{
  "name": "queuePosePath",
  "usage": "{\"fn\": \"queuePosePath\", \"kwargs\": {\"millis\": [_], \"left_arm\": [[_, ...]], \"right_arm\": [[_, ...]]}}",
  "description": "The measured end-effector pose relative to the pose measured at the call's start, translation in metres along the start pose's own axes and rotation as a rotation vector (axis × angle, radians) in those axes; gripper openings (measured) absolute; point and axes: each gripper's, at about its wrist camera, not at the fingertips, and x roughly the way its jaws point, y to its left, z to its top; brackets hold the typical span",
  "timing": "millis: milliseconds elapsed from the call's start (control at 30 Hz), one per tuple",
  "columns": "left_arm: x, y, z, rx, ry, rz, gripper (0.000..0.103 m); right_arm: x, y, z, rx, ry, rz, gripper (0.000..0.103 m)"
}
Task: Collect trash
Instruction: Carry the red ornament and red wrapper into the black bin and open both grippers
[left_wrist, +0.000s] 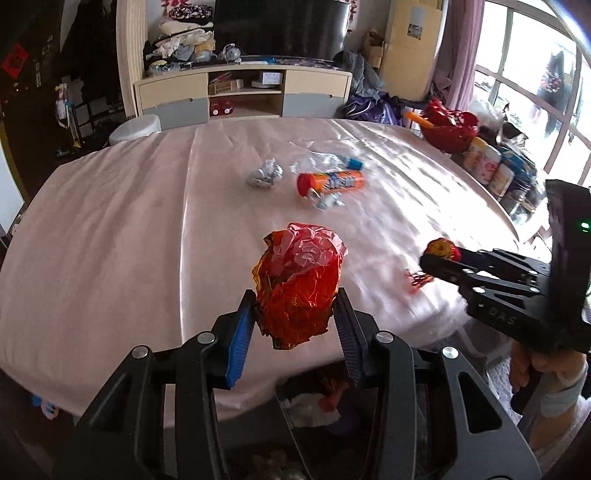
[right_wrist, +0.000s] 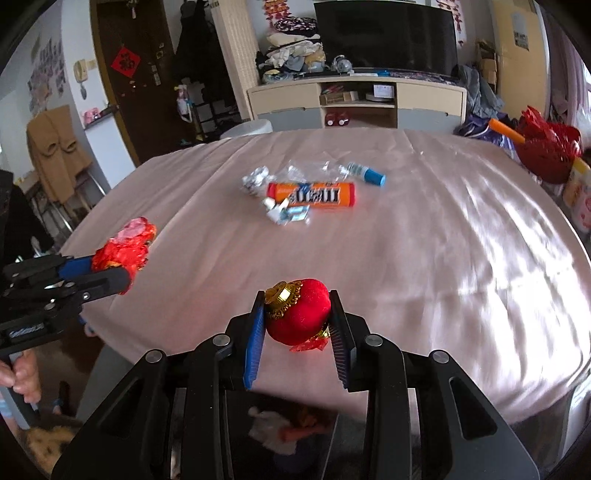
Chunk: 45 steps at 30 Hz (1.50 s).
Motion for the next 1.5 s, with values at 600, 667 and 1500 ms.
{"fn": "queuePosePath", "kwargs": {"millis": [600,667,1500], "left_arm": [[-0.006,-0.027,-0.103,-0.133,0.122,-0.056,0.041],[0.000,-0.031,-0.109,-0.111,0.141,-0.048,0.041],[0.025,-0.036,-0.124,-0.038,0.256,-0.046,0.070]], "right_arm": [[-0.010,0.020,-0.080,0.066,0.117,0.017,0.034],[-0.008,0.019,-0.086,0.075,0.130,0.011,0.034],[0.003,0.009,-0.096,0.165,0.166,0.011,0.071]]}}
